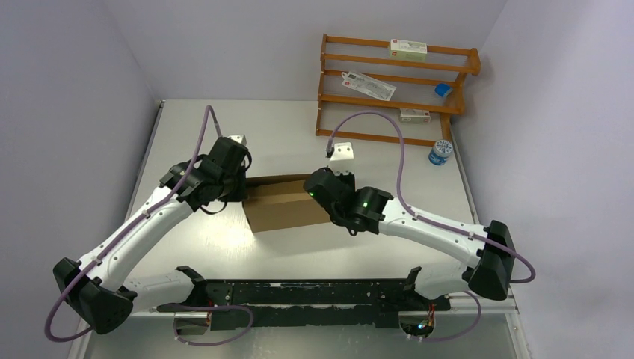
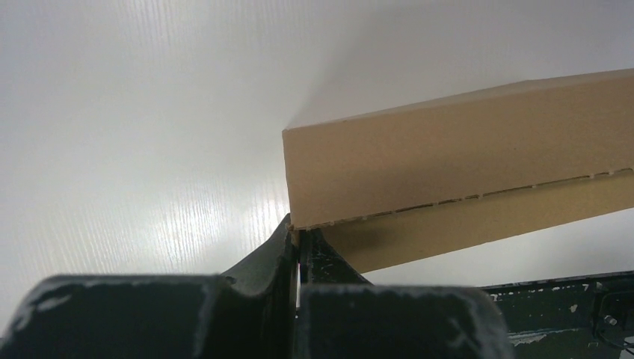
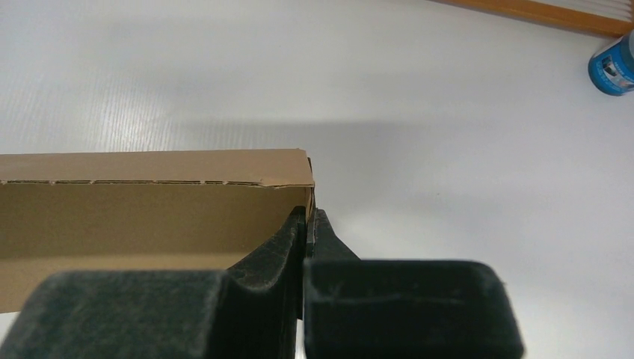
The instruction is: Fold the paper box
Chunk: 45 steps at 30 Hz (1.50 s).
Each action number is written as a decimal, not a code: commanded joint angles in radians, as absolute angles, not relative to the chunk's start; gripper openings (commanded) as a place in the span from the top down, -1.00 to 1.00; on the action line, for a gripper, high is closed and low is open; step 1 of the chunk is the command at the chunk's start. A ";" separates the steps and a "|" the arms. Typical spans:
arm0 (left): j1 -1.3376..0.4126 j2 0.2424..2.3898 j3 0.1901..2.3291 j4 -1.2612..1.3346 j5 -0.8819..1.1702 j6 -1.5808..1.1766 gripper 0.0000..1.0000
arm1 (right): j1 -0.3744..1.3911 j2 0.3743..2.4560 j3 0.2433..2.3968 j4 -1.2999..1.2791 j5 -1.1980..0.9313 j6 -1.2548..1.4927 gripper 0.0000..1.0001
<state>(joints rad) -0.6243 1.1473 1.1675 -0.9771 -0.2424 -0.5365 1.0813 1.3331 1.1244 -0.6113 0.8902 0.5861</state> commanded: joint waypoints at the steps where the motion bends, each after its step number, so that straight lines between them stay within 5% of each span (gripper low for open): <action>1: -0.645 1.161 1.172 -1.022 -0.213 -0.537 0.90 | 1.097 1.316 1.106 -0.513 0.828 0.625 1.00; 7: -0.645 1.140 1.121 -0.961 -0.148 -0.550 0.90 | 1.098 1.278 1.089 -0.497 0.820 0.621 0.97; 13: -0.644 1.085 1.058 -0.887 -0.197 -0.559 0.88 | 1.095 1.213 1.088 -0.471 0.772 0.581 0.49; 25: -0.644 0.960 1.071 -0.812 -0.169 -0.494 0.10 | 1.043 1.160 1.153 -0.543 0.689 0.554 -0.38; 33: -0.644 0.912 1.153 -0.818 -0.203 -0.524 -0.32 | 0.950 1.149 1.167 -0.452 0.604 0.535 -0.37; 45: -0.644 1.009 1.114 -0.722 -0.313 -0.568 0.14 | 0.864 1.237 1.141 -0.366 0.575 0.516 -0.13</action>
